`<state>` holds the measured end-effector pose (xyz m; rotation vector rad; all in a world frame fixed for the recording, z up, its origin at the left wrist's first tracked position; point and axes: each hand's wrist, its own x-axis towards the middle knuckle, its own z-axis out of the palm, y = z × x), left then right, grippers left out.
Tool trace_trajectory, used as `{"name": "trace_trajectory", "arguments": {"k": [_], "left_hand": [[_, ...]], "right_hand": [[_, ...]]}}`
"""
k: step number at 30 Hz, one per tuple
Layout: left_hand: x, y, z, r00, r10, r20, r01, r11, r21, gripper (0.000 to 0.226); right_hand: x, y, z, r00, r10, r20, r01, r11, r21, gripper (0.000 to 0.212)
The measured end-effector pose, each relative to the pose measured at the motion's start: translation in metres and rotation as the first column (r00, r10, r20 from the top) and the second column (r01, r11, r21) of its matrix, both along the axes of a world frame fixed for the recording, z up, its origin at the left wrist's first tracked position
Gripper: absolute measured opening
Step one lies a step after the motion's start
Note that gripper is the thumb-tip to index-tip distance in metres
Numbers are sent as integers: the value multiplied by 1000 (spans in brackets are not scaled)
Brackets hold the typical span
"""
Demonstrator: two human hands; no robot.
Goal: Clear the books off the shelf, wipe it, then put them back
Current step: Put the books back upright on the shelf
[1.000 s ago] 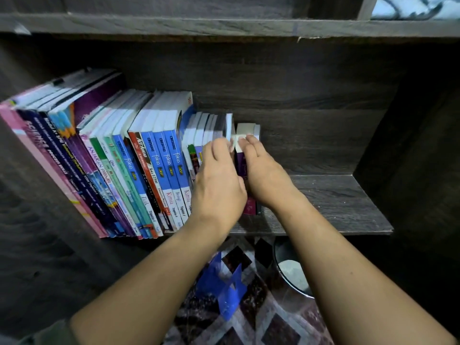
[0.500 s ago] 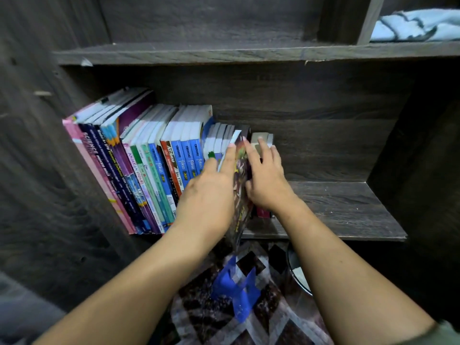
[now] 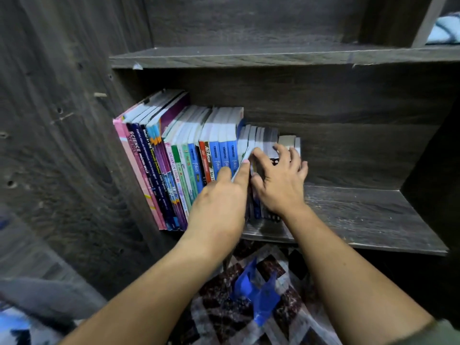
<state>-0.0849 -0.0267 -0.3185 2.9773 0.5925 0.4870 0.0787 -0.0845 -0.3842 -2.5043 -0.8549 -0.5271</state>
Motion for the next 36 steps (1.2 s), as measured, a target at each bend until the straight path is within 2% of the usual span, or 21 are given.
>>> {"name": "trace_trajectory", "arguments": {"k": [3, 10, 17, 19, 25, 29, 32, 34, 36], "left_hand": [[-1, 5, 0, 1000, 12, 23, -11, 1000, -27, 78], [5, -3, 3, 1000, -13, 23, 14, 999, -40, 74], [19, -7, 10, 997, -24, 77, 29, 998, -59, 74], [24, -7, 12, 992, -44, 116, 51, 997, -59, 72], [53, -1, 11, 990, -55, 133, 55, 998, 5, 64], [74, 4, -1, 998, 11, 61, -14, 999, 40, 68], [78, 5, -3, 999, 1, -36, 1, 999, 39, 60], [76, 7, -2, 996, -12, -90, 17, 998, 54, 69], [72, 10, -6, 997, 10, -78, 7, 978, 208, 74]], "right_hand": [[3, 4, -5, 998, -47, 49, 45, 998, 45, 50], [13, 4, -5, 977, -205, 56, 195, 970, 144, 53], [18, -11, -5, 961, -273, 42, 266, 955, 130, 77], [22, -18, -5, 960, -276, 40, 268, 953, 143, 77], [21, -25, -6, 976, -212, 58, 206, 974, 94, 71], [17, -27, -1, 997, -78, 28, 77, 996, 34, 91], [16, -32, -1, 1000, 19, -21, -16, 991, 135, 105], [18, -38, -3, 999, 48, -7, -46, 985, 169, 108], [20, -45, -5, 998, 45, 31, -50, 981, 190, 107]]}}
